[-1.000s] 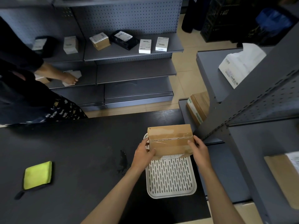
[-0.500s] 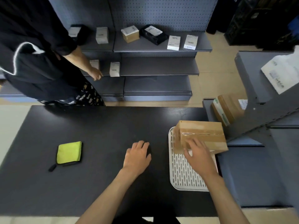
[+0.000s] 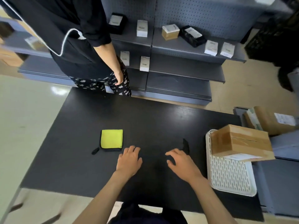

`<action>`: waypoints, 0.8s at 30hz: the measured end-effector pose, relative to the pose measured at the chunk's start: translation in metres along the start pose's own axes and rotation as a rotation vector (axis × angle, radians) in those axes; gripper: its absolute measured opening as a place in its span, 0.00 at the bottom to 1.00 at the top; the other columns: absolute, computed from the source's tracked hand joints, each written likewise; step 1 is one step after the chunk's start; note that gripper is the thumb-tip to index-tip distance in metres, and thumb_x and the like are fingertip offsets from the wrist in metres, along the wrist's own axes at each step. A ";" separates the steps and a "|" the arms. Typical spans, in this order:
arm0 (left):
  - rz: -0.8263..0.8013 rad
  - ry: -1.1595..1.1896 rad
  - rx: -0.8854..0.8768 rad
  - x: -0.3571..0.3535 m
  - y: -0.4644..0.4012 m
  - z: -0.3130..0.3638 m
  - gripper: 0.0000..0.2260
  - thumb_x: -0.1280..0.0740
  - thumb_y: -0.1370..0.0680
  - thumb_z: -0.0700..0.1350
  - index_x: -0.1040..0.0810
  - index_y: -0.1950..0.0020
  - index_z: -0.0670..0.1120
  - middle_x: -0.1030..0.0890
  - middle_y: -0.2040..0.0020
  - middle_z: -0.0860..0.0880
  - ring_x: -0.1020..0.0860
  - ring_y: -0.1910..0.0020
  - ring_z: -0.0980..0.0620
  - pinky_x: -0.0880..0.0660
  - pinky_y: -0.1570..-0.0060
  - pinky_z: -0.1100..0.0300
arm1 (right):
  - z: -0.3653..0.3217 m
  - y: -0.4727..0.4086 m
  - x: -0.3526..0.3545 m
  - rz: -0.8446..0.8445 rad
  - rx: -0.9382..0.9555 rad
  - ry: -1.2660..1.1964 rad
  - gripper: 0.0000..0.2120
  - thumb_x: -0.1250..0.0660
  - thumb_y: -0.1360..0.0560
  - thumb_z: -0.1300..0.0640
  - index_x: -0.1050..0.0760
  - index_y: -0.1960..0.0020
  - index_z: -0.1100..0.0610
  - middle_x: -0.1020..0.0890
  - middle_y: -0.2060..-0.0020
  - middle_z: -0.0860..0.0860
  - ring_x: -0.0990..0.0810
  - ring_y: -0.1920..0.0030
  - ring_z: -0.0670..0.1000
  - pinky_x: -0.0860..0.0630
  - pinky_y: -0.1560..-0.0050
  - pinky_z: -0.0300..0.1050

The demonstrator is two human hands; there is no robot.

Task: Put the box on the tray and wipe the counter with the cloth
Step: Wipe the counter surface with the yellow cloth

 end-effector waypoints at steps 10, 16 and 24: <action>0.145 0.339 0.223 0.013 -0.016 -0.133 0.16 0.36 0.20 0.45 0.24 0.32 0.47 0.26 0.31 0.47 0.27 0.35 0.42 0.24 0.42 0.46 | -0.093 -0.026 -0.064 -0.235 0.042 -0.002 0.17 0.40 0.18 0.47 0.28 0.30 0.45 0.25 0.32 0.42 0.27 0.32 0.48 0.29 0.33 0.50; 0.070 0.158 0.229 0.010 -0.058 -0.149 0.26 0.34 0.21 0.50 0.35 0.23 0.48 0.34 0.24 0.46 0.32 0.29 0.42 0.28 0.36 0.46 | -0.108 -0.033 -0.083 -0.246 0.035 -0.024 0.17 0.40 0.17 0.47 0.28 0.29 0.46 0.24 0.33 0.44 0.26 0.32 0.49 0.27 0.33 0.51; 0.080 0.017 0.324 -0.007 -0.084 -0.172 0.26 0.29 0.25 0.55 0.32 0.32 0.45 0.30 0.34 0.46 0.29 0.39 0.42 0.28 0.44 0.47 | -0.085 -0.021 -0.106 -0.240 -0.065 -0.095 0.17 0.40 0.17 0.46 0.27 0.30 0.45 0.24 0.34 0.42 0.24 0.34 0.47 0.26 0.34 0.49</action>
Point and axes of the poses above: each hand's wrist, its own y-axis away from the middle knuckle, its own x-axis out of the back of the hand, z = x × y, the point moved 9 cm from there along -y, towards the middle knuckle
